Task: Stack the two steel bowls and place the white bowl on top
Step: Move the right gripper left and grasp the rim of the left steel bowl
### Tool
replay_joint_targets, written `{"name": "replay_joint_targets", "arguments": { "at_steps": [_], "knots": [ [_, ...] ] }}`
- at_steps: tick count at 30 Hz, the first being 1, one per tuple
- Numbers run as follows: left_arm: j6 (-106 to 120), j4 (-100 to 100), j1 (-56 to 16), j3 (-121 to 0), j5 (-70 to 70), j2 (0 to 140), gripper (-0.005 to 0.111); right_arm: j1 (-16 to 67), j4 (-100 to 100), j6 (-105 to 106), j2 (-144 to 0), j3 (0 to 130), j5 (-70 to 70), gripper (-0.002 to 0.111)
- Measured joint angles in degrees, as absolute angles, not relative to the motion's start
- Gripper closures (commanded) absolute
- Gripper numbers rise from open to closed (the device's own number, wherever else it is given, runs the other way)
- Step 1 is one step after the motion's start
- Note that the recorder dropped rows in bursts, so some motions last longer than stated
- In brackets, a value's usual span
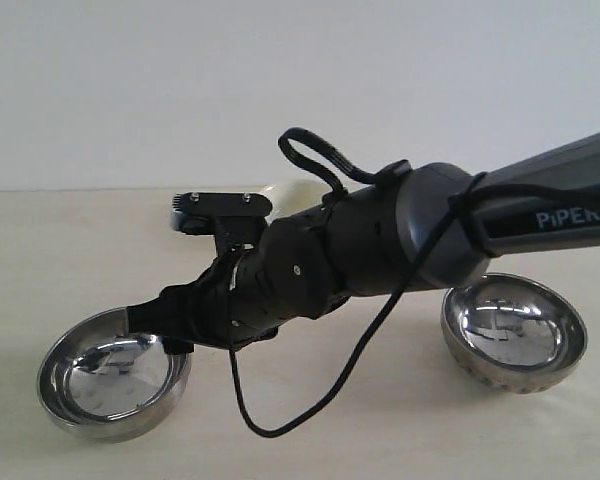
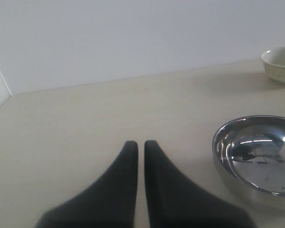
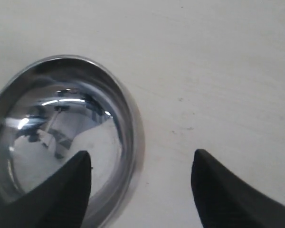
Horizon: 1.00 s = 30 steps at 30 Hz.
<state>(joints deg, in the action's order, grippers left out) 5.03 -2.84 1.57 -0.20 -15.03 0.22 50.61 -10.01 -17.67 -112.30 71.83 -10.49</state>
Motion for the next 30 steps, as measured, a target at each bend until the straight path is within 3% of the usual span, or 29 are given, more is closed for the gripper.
{"name": "replay_joint_targets", "arguments": {
  "at_steps": [13,16,20,30],
  "knots": [
    [5.03,-2.84,1.57,-0.20,-15.03,0.22,0.103,53.53,-10.60,-18.01,-120.59,76.75,-9.08,0.055],
    [5.03,-2.84,1.57,-0.20,-15.03,0.22,0.103,53.62,-10.60,-18.01,-121.75,76.92,-9.08,0.072],
    [5.03,-2.84,1.57,-0.20,-15.03,0.22,0.103,53.62,-10.60,-18.01,-121.86,77.01,-8.96,0.108],
    [5.03,-2.84,1.57,-0.20,-15.03,0.22,0.103,53.23,-9.56,-18.12,-121.48,77.01,-10.96,0.108]
  ]
}}
